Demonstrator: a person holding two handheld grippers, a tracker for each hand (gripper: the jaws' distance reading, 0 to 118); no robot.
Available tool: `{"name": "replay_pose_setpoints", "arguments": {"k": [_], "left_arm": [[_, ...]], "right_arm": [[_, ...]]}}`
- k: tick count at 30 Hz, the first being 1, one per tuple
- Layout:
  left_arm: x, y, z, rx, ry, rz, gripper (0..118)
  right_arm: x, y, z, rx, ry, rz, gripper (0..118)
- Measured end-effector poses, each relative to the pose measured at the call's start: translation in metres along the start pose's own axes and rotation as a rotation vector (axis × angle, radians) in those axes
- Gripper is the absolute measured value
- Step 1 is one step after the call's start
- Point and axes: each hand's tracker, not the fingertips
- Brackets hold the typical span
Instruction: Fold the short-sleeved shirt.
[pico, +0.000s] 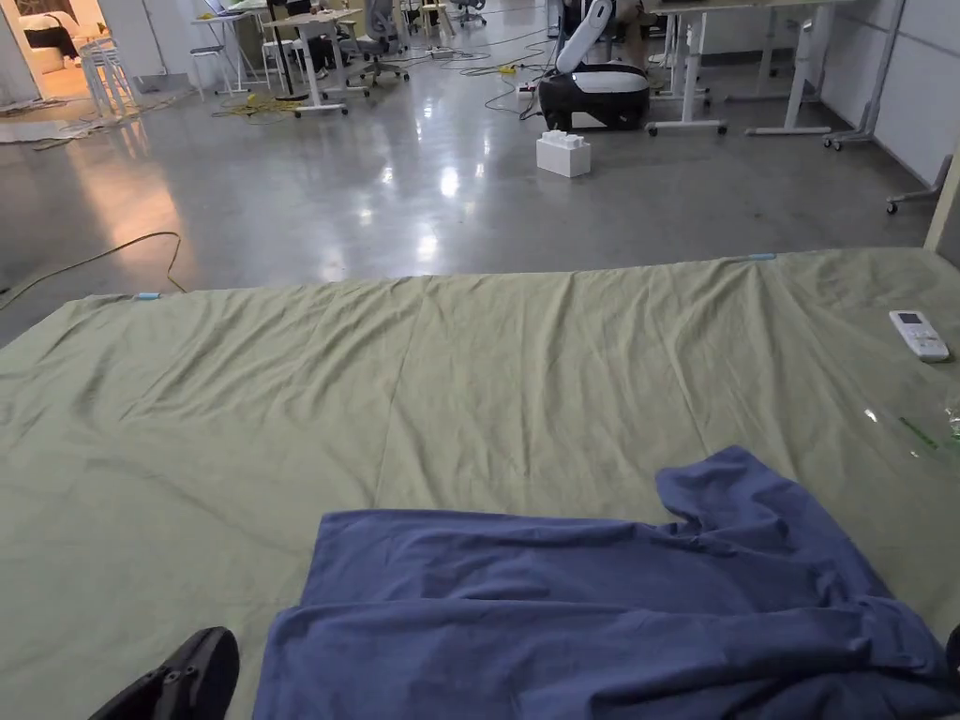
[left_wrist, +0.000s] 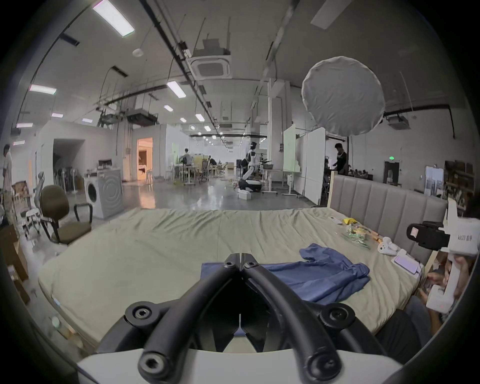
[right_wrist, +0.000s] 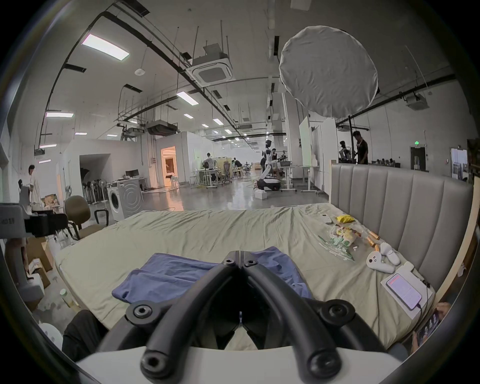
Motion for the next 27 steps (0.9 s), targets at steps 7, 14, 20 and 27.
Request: {"name": "replay_pose_setpoints", "arguments": {"k": [7, 14, 20, 27], "left_arm": [[-0.080, -0.089, -0.107, -0.385, 0.023, 0.410, 74], [-0.116, -0.171, -0.192, -0.574, 0.146, 0.490, 79], [-0.093, -0.175, -0.209, -0.613, 0.142, 0.346, 47], [-0.065, -0.171, -0.224, -0.701, 0.138, 0.159, 12]], "right_arm": [[0.003, -0.015, -0.003, -0.058, 0.025, -0.049, 0], [0.013, -0.033, 0.003, -0.134, -0.011, -0.093, 0], [0.028, -0.042, 0.002, -0.185, -0.062, -0.127, 0], [0.043, -0.054, -0.034, -0.274, -0.098, -0.165, 0]]}}
